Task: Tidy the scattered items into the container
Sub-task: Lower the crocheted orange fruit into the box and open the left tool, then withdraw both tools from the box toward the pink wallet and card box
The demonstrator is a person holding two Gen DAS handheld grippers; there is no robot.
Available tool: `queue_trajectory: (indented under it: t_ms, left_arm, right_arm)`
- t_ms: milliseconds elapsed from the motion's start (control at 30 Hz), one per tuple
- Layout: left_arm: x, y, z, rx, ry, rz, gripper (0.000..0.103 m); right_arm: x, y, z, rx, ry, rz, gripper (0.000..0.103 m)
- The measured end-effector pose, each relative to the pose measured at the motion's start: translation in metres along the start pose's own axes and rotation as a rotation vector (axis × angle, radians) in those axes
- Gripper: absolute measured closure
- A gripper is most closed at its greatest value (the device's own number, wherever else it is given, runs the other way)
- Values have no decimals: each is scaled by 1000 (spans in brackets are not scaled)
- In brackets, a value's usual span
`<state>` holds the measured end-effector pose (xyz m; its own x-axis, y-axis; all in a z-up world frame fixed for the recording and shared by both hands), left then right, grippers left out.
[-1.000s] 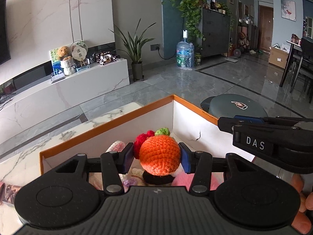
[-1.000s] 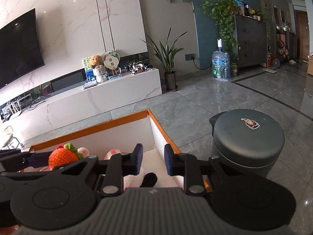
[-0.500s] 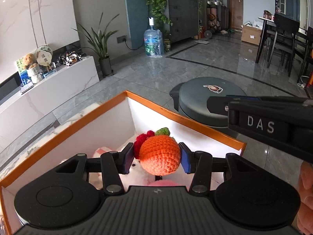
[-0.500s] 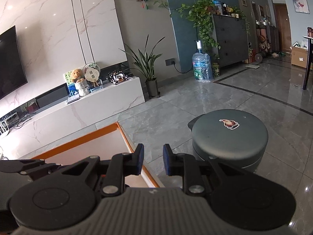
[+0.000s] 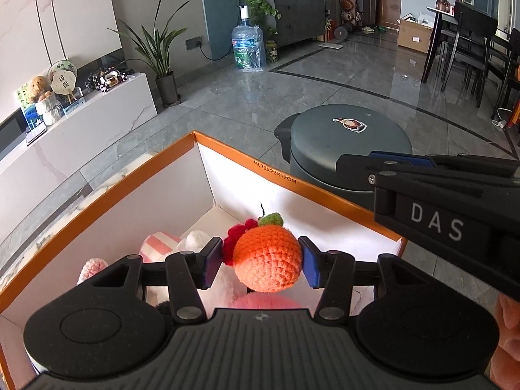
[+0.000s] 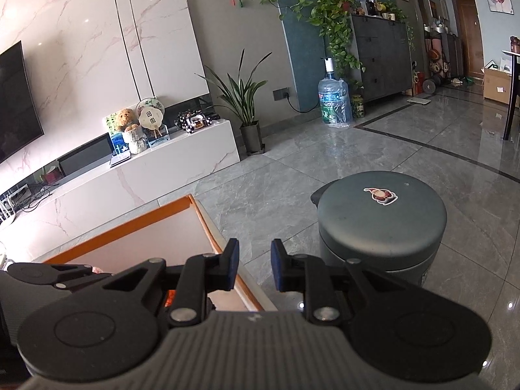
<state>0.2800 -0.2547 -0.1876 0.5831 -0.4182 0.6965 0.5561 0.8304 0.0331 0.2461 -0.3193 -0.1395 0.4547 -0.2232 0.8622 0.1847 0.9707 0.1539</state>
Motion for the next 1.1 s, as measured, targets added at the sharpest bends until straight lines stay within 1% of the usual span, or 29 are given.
queue_trajectory:
  t_ms: [133, 267, 533, 833, 933, 1000, 1100]
  left_arm:
    - [0, 0, 0, 2, 3, 1, 43]
    - [1, -2, 1, 5, 2, -5, 38]
    - [0, 3, 9, 26, -4, 18, 38]
    - [-6, 22, 35, 99, -11, 89, 38]
    - [-10, 28, 47, 118, -13, 116, 38]
    - [-11, 33, 57, 129, -18, 132, 38]
    - [-14, 38, 71, 143, -26, 152, 38]
  right_arm:
    - [0, -1, 0, 3, 4, -5, 80]
    - [-1, 0, 1, 9, 5, -4, 78]
    - [-2, 3, 0, 25, 11, 2, 78]
    - [0, 17, 7, 38, 0, 29, 78]
    - [-1, 22, 10, 54, 13, 26, 78]
    - [-2, 29, 15, 67, 17, 37, 78]
    - [-2, 39, 26, 60, 3, 69, 77]
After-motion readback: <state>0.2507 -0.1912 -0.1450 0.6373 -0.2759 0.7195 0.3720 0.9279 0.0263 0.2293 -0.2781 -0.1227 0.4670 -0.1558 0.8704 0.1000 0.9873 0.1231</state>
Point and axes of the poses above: each gripper's, at about its wrist camera, not at the fingertips, and z roughly against the way its jaws point, y to its left, x to its top, the point moved 6 cm from there along -z, roughly the way its jaws point, and after that the axes turned 4 degrees about z, right-handed, at the moved point
